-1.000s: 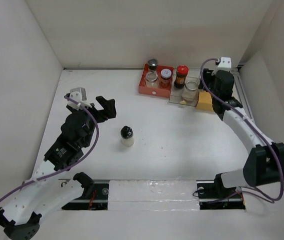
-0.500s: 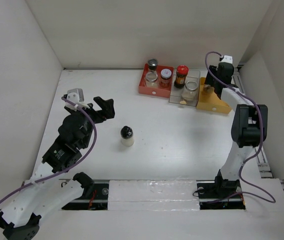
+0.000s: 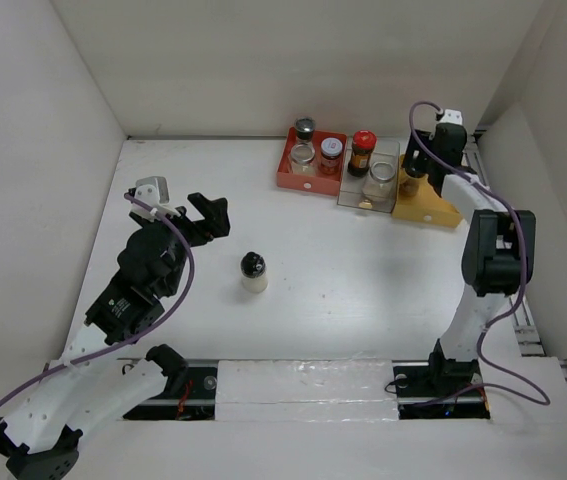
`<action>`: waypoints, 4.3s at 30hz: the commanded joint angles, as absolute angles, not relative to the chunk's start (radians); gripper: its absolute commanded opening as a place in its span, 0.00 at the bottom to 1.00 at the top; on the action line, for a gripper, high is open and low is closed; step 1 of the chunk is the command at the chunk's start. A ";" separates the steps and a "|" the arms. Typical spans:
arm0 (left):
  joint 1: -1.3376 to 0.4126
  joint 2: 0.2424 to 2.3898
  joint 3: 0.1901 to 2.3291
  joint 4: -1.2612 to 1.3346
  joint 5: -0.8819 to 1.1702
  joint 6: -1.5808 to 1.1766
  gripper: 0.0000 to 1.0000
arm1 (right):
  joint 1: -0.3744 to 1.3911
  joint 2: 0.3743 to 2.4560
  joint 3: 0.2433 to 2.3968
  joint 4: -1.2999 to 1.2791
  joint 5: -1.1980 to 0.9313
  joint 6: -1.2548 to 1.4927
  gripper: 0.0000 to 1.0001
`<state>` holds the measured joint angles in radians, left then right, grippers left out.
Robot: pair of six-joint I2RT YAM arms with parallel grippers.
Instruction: Organize the condiment bottles
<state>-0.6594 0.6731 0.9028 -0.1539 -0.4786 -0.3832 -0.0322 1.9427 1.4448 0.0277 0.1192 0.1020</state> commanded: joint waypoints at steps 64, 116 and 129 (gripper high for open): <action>-0.658 0.653 0.905 -0.114 -0.463 -0.374 1.00 | 0.669 1.402 1.150 0.262 0.014 -0.049 0.47; -0.658 0.663 0.896 -0.104 -0.445 -0.365 1.00 | 0.236 1.262 1.022 0.316 -0.086 0.085 0.96; -0.658 0.641 0.896 -0.104 -0.446 -0.365 1.00 | 0.788 1.376 0.760 0.279 -0.179 0.046 0.96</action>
